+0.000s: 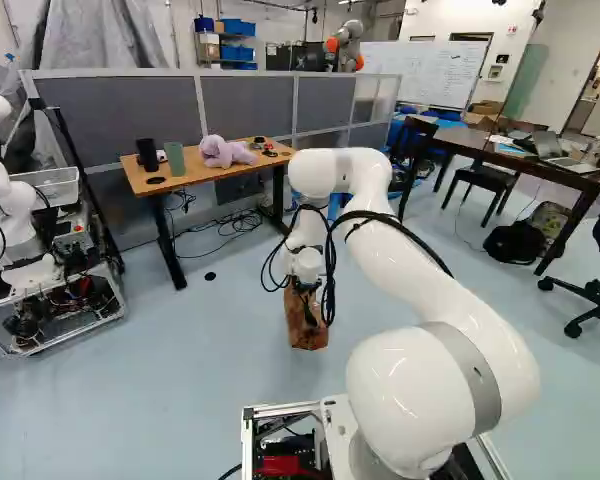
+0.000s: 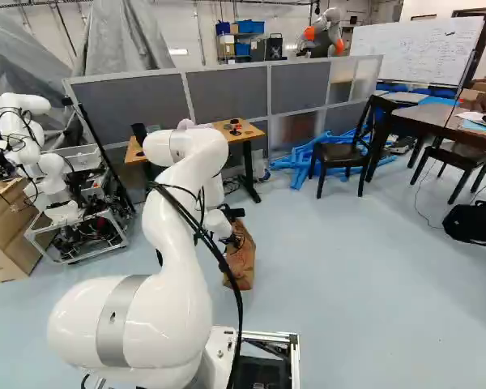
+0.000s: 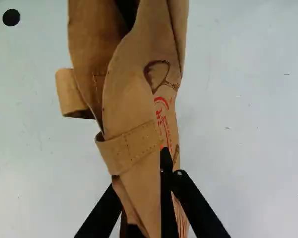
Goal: Pick up the bag on the ground and place it on the table
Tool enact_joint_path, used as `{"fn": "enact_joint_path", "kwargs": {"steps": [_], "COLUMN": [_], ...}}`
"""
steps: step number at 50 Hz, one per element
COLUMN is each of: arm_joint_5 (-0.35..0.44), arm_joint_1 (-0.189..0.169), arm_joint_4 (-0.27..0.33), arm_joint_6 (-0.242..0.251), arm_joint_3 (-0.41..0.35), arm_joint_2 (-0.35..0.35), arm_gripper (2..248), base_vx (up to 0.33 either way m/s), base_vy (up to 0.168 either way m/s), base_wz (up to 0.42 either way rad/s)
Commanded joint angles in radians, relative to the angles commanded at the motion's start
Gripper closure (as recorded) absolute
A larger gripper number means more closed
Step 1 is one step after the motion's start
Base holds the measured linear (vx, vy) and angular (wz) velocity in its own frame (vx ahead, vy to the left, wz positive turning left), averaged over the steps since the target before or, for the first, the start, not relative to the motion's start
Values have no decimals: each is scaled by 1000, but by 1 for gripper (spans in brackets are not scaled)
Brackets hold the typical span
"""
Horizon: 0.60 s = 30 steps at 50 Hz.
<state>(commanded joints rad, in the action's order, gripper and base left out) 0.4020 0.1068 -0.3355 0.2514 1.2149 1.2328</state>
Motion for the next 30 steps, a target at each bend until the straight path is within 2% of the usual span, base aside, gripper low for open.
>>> {"fn": "enact_joint_path", "kwargs": {"steps": [30], "arm_joint_5": [-9], "arm_joint_1": [0], "arm_joint_4": [0], "arm_joint_6": [0], "arm_joint_3": [-86], "arm_joint_2": [-110], "arm_gripper": [229], "base_vx": [0], "base_vy": [0], "base_wz": [0]}}
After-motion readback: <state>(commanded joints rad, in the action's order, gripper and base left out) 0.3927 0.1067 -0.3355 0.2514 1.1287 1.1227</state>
